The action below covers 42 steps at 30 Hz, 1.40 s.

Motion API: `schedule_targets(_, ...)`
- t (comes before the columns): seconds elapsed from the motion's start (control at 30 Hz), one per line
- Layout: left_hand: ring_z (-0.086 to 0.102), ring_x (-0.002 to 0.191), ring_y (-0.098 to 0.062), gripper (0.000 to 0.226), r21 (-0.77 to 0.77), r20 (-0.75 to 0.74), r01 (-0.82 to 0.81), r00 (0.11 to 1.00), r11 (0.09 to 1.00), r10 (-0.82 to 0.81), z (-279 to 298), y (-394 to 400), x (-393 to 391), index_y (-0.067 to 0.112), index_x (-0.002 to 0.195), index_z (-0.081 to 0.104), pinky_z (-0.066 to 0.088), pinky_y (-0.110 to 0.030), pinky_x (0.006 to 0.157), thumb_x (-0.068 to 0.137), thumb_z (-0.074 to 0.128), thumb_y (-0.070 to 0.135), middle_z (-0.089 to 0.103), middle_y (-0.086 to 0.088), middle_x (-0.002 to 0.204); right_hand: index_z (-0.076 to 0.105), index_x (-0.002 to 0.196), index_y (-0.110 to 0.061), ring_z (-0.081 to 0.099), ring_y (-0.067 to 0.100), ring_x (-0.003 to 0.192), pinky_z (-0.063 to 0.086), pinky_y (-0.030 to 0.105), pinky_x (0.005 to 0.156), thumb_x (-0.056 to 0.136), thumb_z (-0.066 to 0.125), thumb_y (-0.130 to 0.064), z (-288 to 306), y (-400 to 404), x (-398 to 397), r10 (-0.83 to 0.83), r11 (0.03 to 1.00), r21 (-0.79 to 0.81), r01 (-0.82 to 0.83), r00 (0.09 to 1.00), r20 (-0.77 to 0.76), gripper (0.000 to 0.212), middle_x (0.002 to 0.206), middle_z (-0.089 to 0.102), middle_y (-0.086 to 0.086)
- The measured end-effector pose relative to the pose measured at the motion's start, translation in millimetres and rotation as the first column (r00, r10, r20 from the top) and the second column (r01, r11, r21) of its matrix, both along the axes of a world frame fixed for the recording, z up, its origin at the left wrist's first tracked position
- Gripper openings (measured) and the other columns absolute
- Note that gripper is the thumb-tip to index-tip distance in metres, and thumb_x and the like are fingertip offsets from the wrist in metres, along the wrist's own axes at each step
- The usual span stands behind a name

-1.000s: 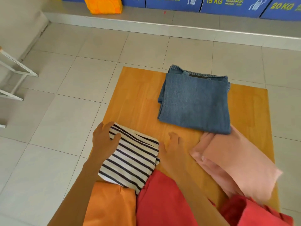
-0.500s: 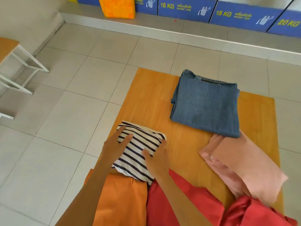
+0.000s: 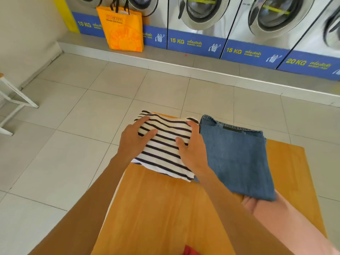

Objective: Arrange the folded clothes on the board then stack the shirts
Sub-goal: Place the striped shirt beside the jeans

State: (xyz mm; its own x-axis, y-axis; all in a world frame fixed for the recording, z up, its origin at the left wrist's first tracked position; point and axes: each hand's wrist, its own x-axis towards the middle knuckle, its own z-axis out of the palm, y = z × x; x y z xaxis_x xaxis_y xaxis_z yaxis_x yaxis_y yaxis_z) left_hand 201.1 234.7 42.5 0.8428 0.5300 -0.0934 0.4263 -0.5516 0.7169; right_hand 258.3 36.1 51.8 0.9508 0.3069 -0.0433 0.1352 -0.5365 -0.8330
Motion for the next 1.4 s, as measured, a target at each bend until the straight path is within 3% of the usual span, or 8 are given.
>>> schedule_targets(0.23,0.047,0.127,-0.034,0.062,-0.05,-0.124,0.063,0.99,0.997,-0.068,-57,21,86,0.035,0.147,0.041,0.041,-0.039,0.105,0.091,0.061,0.049,0.045,-0.017,0.137,0.025,0.15,-0.037,0.059,0.028,0.092,0.055,0.044,0.076,0.101,0.048,-0.032,-51,17,76,-0.061,0.946,-0.317,0.07,0.997,0.039,0.054,0.127,0.046,0.009)
schedule_targets(0.37,0.042,0.124,-0.035,0.067,0.058,-0.231,0.066,0.972,0.996,-0.051,-97,22,84,0.04,0.154,0.023,0.041,-0.044,0.102,0.094,0.051,0.055,0.04,-0.019,0.135,0.03,0.152,-0.012,0.057,0.032,0.098,0.049,0.042,0.082,0.101,0.05,-0.022,-97,9,76,-0.014,0.841,-0.536,0.075,0.993,0.116,0.056,0.124,0.051,0.017)
schedule_targets(0.63,0.041,0.122,-0.033,0.071,0.083,-0.225,0.051,0.974,0.995,-0.031,-94,17,80,0.041,0.155,0.014,0.04,-0.042,0.097,0.095,0.048,0.056,0.038,-0.017,0.137,0.021,0.156,-0.006,0.054,0.033,0.109,0.044,0.041,0.09,0.1,0.048,-0.017,-101,11,79,0.046,0.785,-0.617,0.056,0.988,0.148,0.062,0.131,0.048,0.019)
schedule_targets(0.77,0.042,0.123,-0.031,0.075,0.052,-0.203,0.012,0.979,0.999,-0.001,-87,14,59,0.036,0.155,0.017,0.043,-0.043,0.099,0.092,0.057,0.049,0.04,-0.015,0.137,0.017,0.158,-0.013,0.055,0.031,0.107,0.05,0.038,0.088,0.1,0.047,-0.009,-90,-2,84,0.076,0.859,-0.505,-0.082,0.997,-0.032,0.065,0.129,0.048,0.016)
schedule_targets(0.9,0.045,0.127,-0.027,0.064,-0.088,-0.054,-0.082,0.996,0.993,0.078,-77,1,9,0.027,0.148,0.036,0.047,-0.04,0.101,0.092,0.065,0.03,0.042,-0.011,0.139,0.048,0.14,-0.013,0.058,0.023,0.103,0.051,0.036,0.091,0.099,0.042,-0.004,-72,-21,56,-0.018,0.972,-0.234,-0.009,0.994,-0.112,0.042,0.122,0.058,0.014)
schedule_targets(1.03,0.049,0.122,-0.021,0.048,-0.109,-0.08,-0.144,0.987,0.984,0.136,-62,-19,-60,0.027,0.138,0.049,0.042,-0.029,0.092,0.092,0.063,0.025,0.045,-0.005,0.137,0.055,0.134,-0.018,0.059,0.019,0.109,0.052,0.04,0.095,0.102,0.047,-0.015,-52,-48,-14,-0.058,0.983,-0.182,0.037,0.992,-0.112,0.033,0.124,0.056,-0.001)
schedule_targets(1.17,0.054,0.115,-0.012,0.035,-0.225,-0.132,-0.112,0.988,0.968,0.083,-53,-61,-145,0.031,0.124,0.059,0.047,-0.029,0.097,0.091,0.066,0.022,0.05,0.005,0.13,0.063,0.116,-0.022,0.061,0.004,0.102,0.047,0.015,0.08,0.101,0.052,-0.017,-44,-75,-95,-0.047,0.994,-0.108,0.03,0.987,-0.156,0.019,0.114,0.064,-0.012)
schedule_targets(1.4,0.056,0.112,-0.013,0.041,-0.236,-0.137,0.01,0.99,0.972,-0.044,-59,-149,-238,0.025,0.122,0.061,0.044,-0.026,0.099,0.084,0.066,0.011,0.057,0.006,0.117,0.07,0.103,-0.022,0.063,-0.003,0.094,0.045,0.006,0.079,0.092,0.057,-0.006,-71,-105,-205,0.115,0.981,-0.114,-0.157,0.943,-0.311,0.024,0.105,0.071,-0.008)
